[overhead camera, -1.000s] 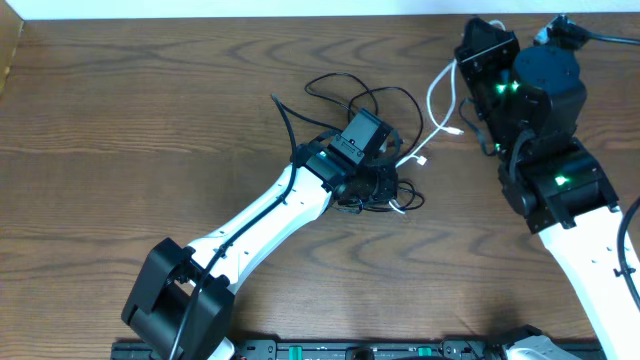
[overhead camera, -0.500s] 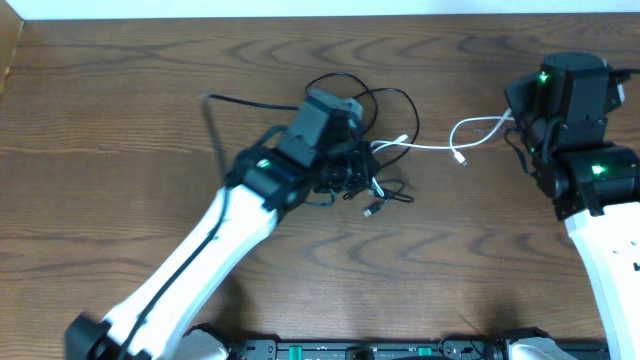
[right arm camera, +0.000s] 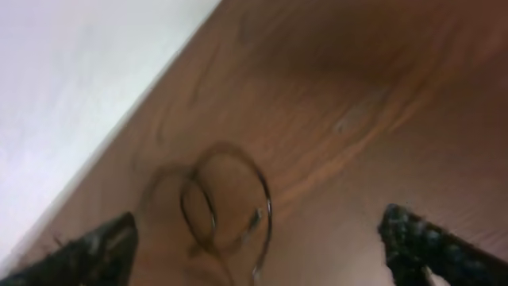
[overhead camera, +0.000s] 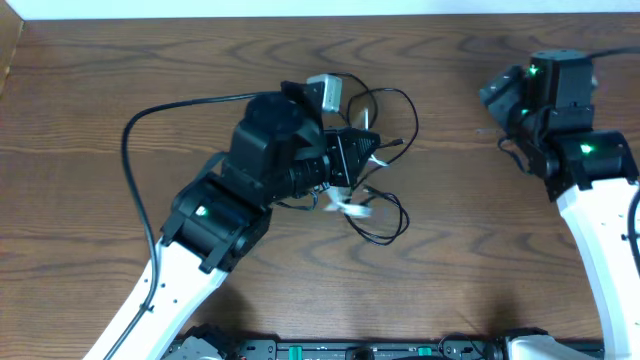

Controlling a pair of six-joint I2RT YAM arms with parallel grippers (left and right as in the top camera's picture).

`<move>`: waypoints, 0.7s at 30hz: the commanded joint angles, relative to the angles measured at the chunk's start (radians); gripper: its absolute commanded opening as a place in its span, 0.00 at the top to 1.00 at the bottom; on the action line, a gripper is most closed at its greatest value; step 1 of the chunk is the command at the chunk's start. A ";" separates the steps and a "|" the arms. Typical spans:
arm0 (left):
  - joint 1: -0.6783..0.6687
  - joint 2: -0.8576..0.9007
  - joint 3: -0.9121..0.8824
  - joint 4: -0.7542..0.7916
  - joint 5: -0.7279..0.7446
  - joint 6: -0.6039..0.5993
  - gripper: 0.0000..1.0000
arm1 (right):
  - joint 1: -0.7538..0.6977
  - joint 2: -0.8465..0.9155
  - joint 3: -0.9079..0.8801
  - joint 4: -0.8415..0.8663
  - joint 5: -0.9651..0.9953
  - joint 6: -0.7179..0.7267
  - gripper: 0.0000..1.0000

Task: Untangle cables

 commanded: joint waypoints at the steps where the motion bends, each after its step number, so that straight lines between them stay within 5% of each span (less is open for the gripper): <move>1: 0.004 -0.034 -0.003 0.047 0.012 0.008 0.92 | -0.003 0.023 0.010 -0.004 -0.269 -0.243 0.01; 8: 0.004 -0.045 -0.004 0.036 -0.032 0.008 0.93 | 0.004 0.030 0.010 -0.003 -0.624 -0.409 0.01; 21: 0.024 -0.050 -0.003 0.018 -0.048 -0.161 0.92 | 0.139 0.030 0.010 -0.058 -0.650 -0.732 0.01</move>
